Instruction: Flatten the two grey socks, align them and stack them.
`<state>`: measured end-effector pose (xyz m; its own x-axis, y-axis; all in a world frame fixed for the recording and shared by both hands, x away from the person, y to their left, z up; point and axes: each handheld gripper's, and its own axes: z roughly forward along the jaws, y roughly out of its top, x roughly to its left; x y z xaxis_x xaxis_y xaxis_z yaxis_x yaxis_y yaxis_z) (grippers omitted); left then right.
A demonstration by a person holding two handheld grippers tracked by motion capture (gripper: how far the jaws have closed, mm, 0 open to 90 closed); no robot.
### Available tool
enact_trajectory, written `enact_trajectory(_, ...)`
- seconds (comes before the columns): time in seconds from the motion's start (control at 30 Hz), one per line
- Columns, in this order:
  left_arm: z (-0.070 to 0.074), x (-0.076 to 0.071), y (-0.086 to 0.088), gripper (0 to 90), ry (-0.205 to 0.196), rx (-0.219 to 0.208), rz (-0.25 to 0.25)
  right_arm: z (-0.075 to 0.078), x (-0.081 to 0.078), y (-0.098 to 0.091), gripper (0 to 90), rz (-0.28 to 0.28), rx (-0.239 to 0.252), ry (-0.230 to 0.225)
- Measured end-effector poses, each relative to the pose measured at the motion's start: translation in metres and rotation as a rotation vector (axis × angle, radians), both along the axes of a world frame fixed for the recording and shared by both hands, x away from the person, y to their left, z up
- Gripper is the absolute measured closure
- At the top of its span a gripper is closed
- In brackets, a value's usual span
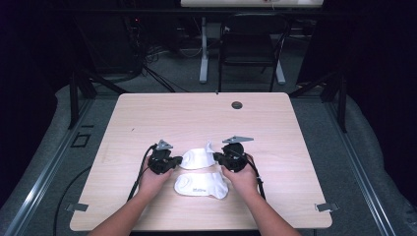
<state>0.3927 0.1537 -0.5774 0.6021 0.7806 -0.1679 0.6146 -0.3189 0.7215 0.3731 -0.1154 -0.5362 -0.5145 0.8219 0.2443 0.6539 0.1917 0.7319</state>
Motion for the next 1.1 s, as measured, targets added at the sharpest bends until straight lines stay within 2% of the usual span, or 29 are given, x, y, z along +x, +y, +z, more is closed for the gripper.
enact_trajectory(0.13,0.0,0.002,0.004,88.3,-0.003,0.004,0.007,-0.005,-0.002,-0.007,89.3,-0.008,-0.012,0.016)
enact_trajectory(0.4,-0.001,0.003,0.007,88.3,-0.002,0.004,0.019,-0.011,-0.003,-0.015,89.4,-0.032,-0.019,0.019)
enact_trajectory(0.57,-0.002,0.004,0.007,88.4,0.002,0.004,0.019,-0.017,-0.005,-0.022,89.4,-0.046,-0.045,0.039)
enact_trajectory(0.9,-0.004,0.004,0.005,88.4,0.004,0.001,0.02,-0.034,-0.003,-0.034,89.4,-0.079,-0.065,0.095)
enact_trajectory(1.1,-0.004,0.004,0.005,88.4,0.005,-0.001,0.016,-0.035,-0.002,-0.035,81.4,-0.084,-0.067,0.116)
